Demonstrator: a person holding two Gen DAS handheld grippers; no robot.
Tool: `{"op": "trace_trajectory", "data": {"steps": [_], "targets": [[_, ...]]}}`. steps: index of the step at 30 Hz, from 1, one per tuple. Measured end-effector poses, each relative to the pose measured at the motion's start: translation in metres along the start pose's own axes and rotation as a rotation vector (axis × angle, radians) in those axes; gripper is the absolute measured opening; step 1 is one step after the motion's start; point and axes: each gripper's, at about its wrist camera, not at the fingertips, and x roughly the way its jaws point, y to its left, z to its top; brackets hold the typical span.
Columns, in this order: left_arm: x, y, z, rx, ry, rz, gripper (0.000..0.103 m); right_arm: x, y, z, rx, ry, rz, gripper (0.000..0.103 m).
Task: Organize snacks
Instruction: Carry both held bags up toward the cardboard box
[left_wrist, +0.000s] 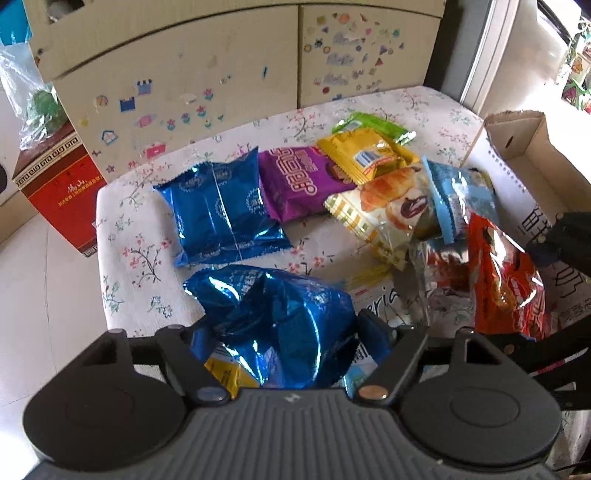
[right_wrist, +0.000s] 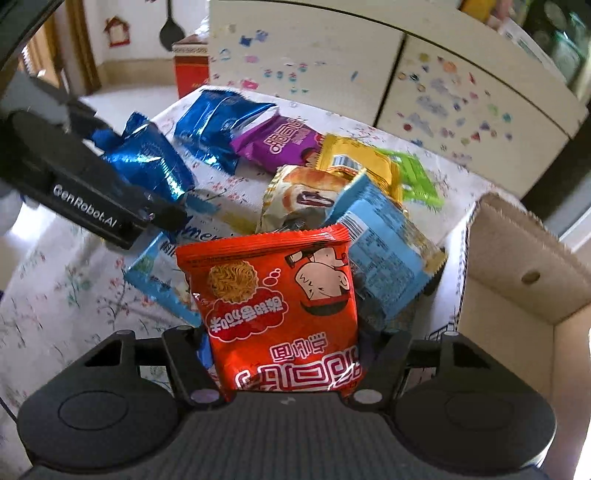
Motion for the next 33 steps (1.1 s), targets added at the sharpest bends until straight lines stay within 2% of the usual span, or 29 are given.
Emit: {"op": "trace_trajectory", "data": {"steps": [4,5,10,12,15,17,22,24,25,33], "targets": [[-0.007,0.001,0.001,-0.01,-0.031,0.003,0.074,-0.004,-0.004,0.002,0.065,-0.013,0.034,0.074],[-0.009,0.002,0.002,-0.015,-0.038,0.003,0.063,-0.004,-0.005,0.002,0.076,-0.017,0.036,0.074],[-0.015,0.009,0.004,-0.061,-0.049,-0.024,0.061,-0.008,-0.007,0.002,0.108,-0.03,0.039,0.074],[-0.011,0.011,0.003,-0.072,-0.039,-0.033,0.063,-0.007,-0.007,0.001,0.119,-0.024,0.036,0.074],[-0.006,0.013,0.003,-0.1,-0.02,-0.062,0.075,-0.007,-0.008,0.001,0.134,-0.018,0.039,0.074],[-0.004,0.011,0.004,-0.102,-0.021,-0.055,0.085,-0.006,-0.007,0.0,0.138,-0.013,0.036,0.074],[0.005,0.008,0.009,-0.122,-0.019,-0.008,0.085,-0.003,-0.005,0.001,0.142,-0.005,0.04,0.074],[0.008,0.008,0.01,-0.135,-0.02,0.005,0.079,-0.003,-0.004,0.001,0.143,-0.005,0.044,0.074],[0.009,0.007,0.01,-0.136,-0.022,0.015,0.068,-0.003,-0.004,0.001,0.141,-0.005,0.045,0.074],[-0.005,0.004,0.012,-0.138,-0.081,0.011,0.066,-0.013,-0.012,-0.003,0.195,-0.029,0.053,0.074]]}}
